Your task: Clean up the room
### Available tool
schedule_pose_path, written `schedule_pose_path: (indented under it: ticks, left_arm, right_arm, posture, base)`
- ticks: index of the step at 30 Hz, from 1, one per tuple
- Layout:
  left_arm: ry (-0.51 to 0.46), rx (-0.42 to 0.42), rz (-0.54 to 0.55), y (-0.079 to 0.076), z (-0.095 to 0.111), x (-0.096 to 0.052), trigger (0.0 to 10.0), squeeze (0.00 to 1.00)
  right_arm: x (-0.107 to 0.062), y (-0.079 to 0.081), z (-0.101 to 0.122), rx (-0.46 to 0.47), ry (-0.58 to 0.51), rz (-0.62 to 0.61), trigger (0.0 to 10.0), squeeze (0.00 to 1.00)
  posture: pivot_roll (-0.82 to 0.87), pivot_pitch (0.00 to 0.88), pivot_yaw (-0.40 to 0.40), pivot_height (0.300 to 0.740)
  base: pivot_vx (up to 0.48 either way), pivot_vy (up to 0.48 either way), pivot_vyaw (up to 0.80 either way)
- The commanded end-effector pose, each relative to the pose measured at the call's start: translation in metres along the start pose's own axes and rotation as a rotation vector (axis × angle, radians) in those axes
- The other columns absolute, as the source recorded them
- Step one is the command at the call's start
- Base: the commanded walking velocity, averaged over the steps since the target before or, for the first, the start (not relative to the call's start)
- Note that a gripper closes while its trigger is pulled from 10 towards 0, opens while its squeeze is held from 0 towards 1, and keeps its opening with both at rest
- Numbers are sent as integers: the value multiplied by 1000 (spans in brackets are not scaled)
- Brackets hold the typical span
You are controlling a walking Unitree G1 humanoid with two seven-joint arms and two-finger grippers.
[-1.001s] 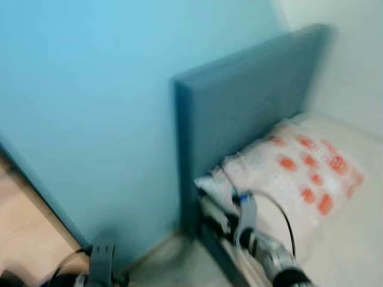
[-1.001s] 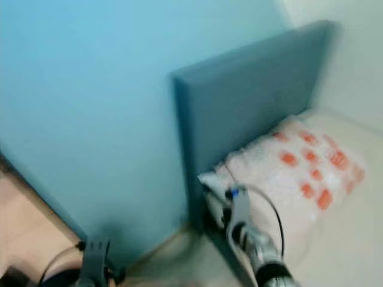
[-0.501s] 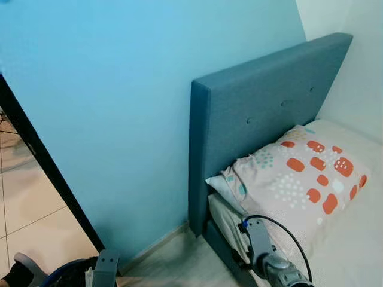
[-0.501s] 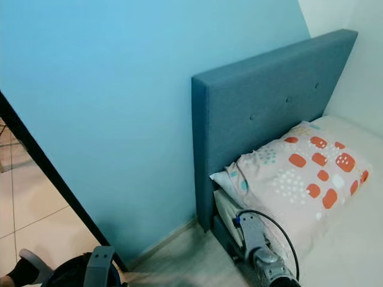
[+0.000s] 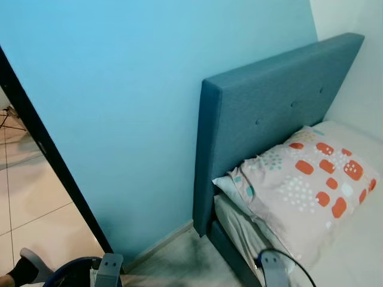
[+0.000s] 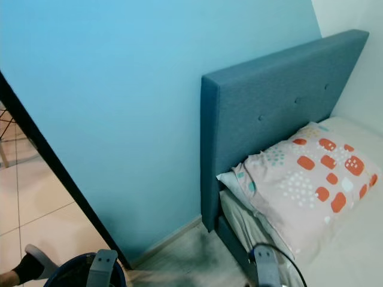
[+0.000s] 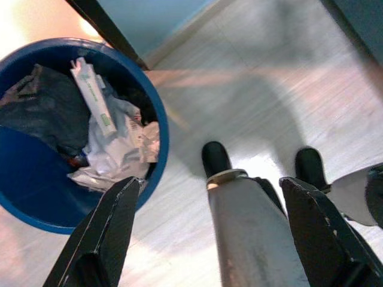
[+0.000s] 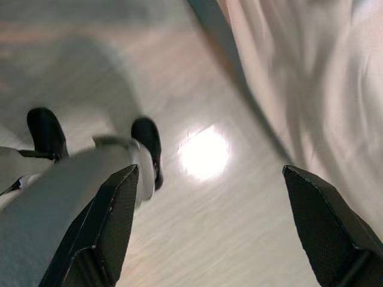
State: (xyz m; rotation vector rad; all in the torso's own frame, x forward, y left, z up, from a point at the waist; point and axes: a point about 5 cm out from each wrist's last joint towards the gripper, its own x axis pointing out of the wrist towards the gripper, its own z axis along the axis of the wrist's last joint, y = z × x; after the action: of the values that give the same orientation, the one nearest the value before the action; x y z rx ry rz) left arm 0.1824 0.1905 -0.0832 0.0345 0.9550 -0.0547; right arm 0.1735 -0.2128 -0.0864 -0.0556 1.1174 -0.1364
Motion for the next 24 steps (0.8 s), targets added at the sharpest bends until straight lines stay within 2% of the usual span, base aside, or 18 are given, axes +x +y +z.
schedule_pose_path:
  ticks: [1,9,13,16,19,21,24]
  left_arm:
    - [4,-27,-23,-6,-4,0,10000,0]
    - [47,-32,-35,-6,-20,-3,10000,0]
    - [71,-31,-38,-9,-32,-6,10000,0]
    - [80,-30,-44,-15,-36,-6,10000,0]
    - [86,-41,-63,-30,-36,-5,10000,0]
    - [86,-41,-63,-30,-36,-5,10000,0]
    - [86,-58,-78,-46,-31,-2,10000,0]
  right_arm:
    - [0,3,-12,36,40,-7,10000,0]
    - [0,16,-16,49,50,-29,10000,0]
    - [0,23,-18,36,65,-20,10000,0]
    - [-1,27,-18,23,69,-14,10000,0]
    - [-1,32,-17,9,67,1,10000,0]
    - [-1,32,-17,9,67,1,10000,0]
    - [-1,31,-17,-4,70,-4,10000,0]
  posture:
    - [-112,63,-17,740]
    - [-114,64,-12,740]
    - [-107,63,-13,740]
    - [-105,63,-14,740]
    - [-106,62,-14,740]
    - [-106,62,-14,740]
    - [-106,62,-15,740]
  base:
    - [0,-292,0]
    - [0,-457,0]
    - [0,-480,-738]
    - [0,-480,-738]
    - [0,-384,-731]
    - [0,-307,-731]
    - [0,0,-731]
